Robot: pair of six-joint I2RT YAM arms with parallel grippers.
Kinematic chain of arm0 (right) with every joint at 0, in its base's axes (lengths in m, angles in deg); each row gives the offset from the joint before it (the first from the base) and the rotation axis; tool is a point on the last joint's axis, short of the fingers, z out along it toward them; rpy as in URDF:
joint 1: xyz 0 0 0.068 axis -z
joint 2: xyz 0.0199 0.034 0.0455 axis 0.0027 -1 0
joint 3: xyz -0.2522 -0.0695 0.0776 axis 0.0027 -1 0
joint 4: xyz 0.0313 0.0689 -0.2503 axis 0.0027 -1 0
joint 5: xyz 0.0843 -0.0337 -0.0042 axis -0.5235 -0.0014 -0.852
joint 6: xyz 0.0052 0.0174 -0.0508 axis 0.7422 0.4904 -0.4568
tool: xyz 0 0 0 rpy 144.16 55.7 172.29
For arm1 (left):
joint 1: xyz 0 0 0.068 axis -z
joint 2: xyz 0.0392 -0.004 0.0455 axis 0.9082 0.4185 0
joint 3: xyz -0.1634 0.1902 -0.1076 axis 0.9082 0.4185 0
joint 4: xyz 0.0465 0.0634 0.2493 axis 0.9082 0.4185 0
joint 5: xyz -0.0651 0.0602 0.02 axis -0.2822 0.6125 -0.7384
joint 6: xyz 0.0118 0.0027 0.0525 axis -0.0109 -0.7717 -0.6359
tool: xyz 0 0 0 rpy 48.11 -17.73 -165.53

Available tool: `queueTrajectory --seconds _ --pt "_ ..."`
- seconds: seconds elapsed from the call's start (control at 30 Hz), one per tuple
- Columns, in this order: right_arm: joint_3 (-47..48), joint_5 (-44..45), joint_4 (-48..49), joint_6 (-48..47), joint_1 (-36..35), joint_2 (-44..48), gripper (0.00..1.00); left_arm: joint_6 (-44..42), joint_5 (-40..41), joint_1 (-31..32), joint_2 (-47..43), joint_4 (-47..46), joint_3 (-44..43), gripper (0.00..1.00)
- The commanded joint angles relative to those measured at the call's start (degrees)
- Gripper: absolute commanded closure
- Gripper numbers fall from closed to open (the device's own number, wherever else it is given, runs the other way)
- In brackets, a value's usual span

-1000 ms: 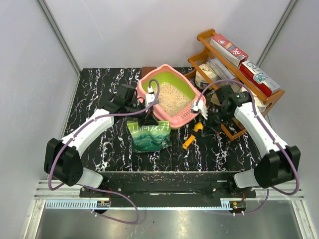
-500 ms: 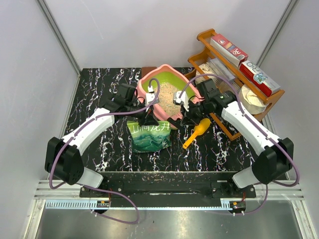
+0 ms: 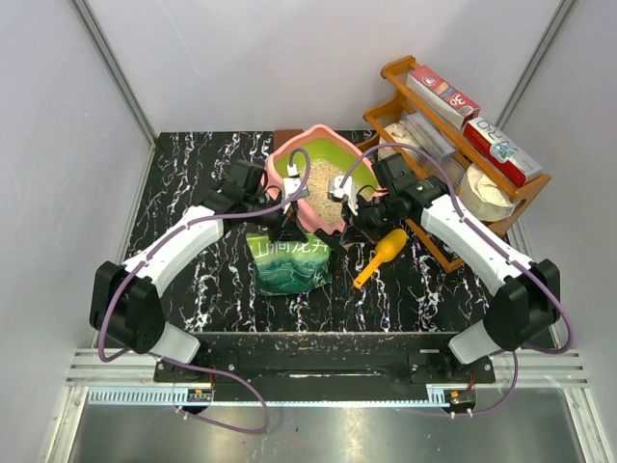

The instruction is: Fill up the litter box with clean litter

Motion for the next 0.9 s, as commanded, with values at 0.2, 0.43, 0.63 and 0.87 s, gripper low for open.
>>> queueTrajectory --seconds 0.2,0.43,0.63,0.87 --pt "-1.2 2.3 1.4 -0.7 -0.5 -0.5 1.00 2.0 -4.3 0.5 0.6 -2.5 -4.0 1.00" --pt "-0.4 2.9 4.2 1.7 -0.5 -1.1 1.00 3.7 -6.1 0.8 1.3 -4.1 -4.1 0.84" --pt "-0.7 3.9 4.9 2.3 -0.6 -1.5 1.00 7.0 -8.5 1.5 2.8 -6.5 -5.2 0.59" --pt "-2.1 4.4 5.7 3.1 -0.6 -0.9 1.00 7.6 -8.6 3.0 4.7 -6.9 -5.8 0.61"
